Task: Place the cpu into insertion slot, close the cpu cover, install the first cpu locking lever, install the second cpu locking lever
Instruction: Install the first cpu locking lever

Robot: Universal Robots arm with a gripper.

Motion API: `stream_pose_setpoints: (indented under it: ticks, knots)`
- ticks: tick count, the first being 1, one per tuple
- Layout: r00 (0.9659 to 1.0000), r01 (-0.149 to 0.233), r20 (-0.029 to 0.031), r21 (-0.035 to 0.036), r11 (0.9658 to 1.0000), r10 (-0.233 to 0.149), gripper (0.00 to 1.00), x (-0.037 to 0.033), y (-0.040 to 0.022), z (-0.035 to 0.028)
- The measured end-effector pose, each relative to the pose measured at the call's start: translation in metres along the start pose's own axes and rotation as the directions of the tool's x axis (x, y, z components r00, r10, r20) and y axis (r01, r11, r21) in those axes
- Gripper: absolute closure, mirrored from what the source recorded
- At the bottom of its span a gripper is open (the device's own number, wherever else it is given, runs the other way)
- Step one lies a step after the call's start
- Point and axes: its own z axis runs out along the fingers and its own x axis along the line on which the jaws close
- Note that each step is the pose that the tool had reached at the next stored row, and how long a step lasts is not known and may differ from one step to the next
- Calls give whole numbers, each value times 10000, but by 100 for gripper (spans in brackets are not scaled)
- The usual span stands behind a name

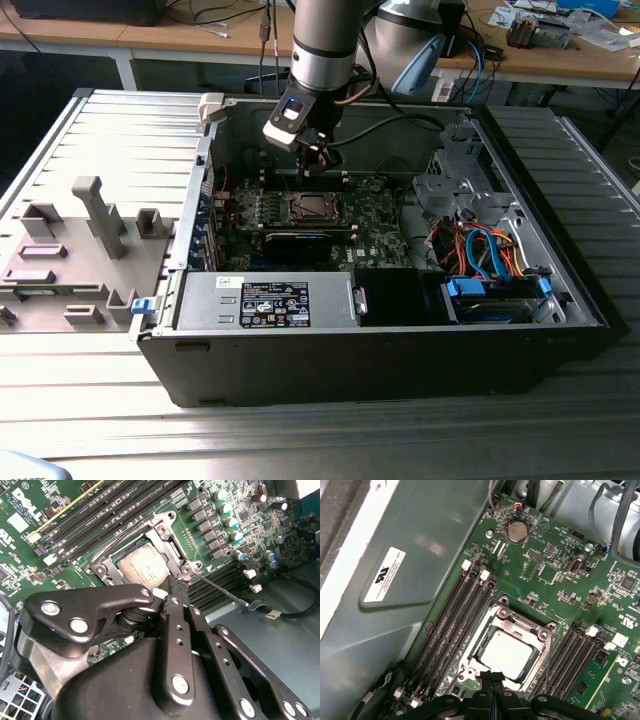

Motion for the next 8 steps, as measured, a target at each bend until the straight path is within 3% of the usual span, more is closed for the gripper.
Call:
stream_pose_setpoints:
  ticks: [8]
  knots:
    - [9997, 236, 8, 14, 9997, -236, 89, 0, 0, 0]
